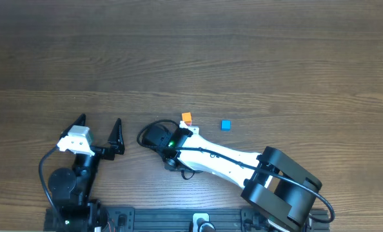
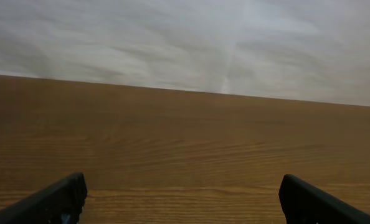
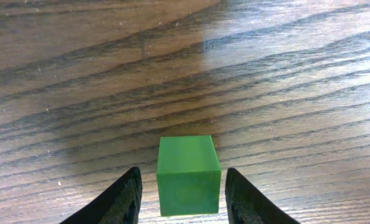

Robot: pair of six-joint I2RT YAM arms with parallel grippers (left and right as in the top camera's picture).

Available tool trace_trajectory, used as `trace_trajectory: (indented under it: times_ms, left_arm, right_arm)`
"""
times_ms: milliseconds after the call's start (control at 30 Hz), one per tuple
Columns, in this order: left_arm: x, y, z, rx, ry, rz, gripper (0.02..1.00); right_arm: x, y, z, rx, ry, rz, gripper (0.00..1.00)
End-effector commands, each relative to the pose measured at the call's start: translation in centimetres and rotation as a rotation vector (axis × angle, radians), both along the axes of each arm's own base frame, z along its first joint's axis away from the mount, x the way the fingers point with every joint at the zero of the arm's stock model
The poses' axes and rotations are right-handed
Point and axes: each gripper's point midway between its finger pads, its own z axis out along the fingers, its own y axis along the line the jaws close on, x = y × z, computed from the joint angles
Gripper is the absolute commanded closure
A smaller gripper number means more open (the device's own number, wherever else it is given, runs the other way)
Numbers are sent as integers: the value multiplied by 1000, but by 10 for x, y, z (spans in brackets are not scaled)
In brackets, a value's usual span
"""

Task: Stack Cubes

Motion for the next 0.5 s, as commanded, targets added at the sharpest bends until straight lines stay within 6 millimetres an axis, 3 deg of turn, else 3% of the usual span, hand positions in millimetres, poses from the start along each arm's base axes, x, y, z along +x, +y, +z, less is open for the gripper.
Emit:
trace_trajectory:
  times_ms: [33,500]
  left_arm:
    - [0,-1,-1,14,-6,-9,18]
    - [0,-1,-1,15,-6,-9,18]
  right_arm:
    - [-1,-6,-6,-36,-10,17,603]
    - [-1,-5,-6,-34,-12,23,746]
